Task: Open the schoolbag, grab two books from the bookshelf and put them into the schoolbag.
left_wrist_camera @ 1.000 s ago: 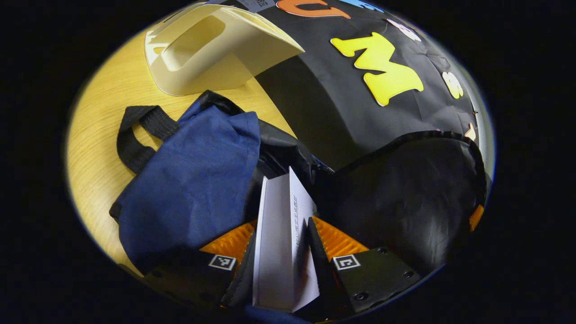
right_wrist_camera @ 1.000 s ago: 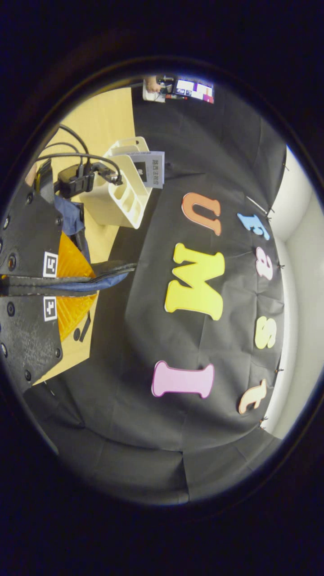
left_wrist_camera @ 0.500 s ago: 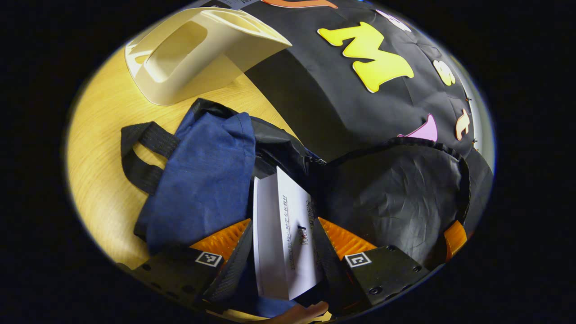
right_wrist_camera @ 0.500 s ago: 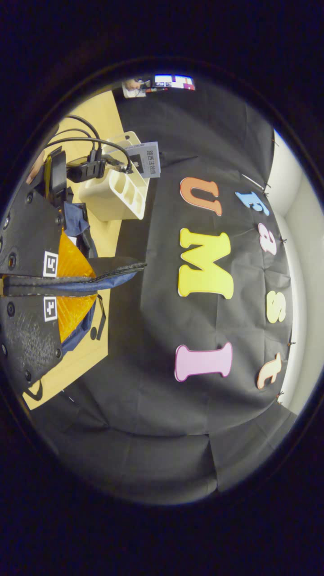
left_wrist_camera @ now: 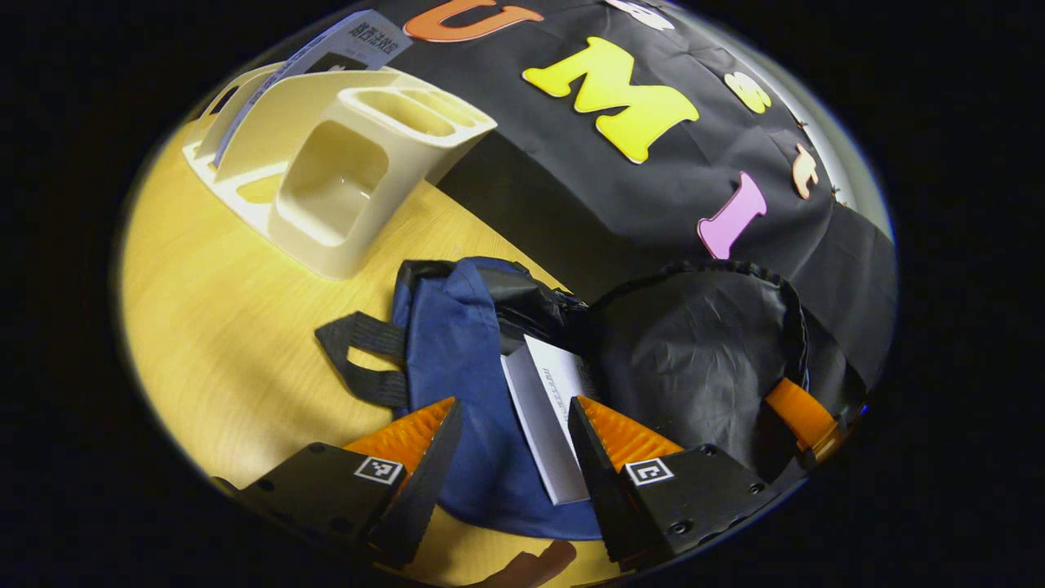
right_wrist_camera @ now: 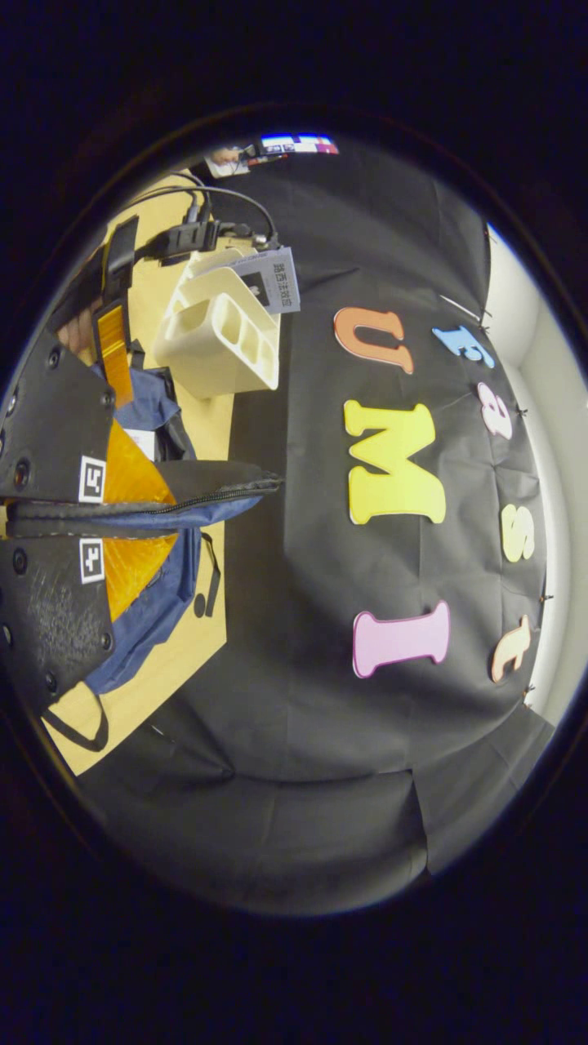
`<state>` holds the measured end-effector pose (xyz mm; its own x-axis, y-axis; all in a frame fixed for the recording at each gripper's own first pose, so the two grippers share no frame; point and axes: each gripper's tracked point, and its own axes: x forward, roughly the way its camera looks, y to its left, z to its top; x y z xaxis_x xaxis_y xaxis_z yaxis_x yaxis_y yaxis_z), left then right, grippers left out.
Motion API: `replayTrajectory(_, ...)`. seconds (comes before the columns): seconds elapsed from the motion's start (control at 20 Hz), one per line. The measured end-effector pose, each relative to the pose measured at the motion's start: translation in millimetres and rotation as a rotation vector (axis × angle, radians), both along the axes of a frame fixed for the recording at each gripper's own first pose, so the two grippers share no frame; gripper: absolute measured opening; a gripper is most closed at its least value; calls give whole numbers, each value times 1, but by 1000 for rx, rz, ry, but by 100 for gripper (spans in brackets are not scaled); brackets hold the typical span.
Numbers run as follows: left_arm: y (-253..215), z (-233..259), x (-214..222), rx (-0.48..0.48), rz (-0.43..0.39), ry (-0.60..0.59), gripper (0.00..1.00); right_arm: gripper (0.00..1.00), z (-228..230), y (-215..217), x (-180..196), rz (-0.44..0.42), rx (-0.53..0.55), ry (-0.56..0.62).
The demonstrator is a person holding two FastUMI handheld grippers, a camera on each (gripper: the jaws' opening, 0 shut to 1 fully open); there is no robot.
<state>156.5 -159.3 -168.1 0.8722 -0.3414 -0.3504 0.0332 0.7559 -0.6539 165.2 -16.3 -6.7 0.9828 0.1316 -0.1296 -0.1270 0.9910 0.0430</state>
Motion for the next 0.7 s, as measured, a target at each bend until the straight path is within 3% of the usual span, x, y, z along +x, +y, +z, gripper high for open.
replayTrajectory(0.15, 46, 2, -8, 168, 32, -50, 87, 0, -3, 2, 2, -6, 27, 9)
replayTrajectory(0.35, 105, 13, -14, 251, 79, -79, 88, 4, -3, 1, 1, -7, 15, 9)
replayTrajectory(0.55, 164, 41, -10, 382, 88, -166, 87, 1, -8, 7, 4, 3, 42, 37)
replayTrajectory(0.65, 192, 66, -6, 403, 122, -205, 87, 1, -10, 10, 10, -1, 37, 50)
replayTrajectory(0.7, 201, 77, -5, 396, 133, -219, 98, 1, -8, 9, 10, -8, 39, 48)
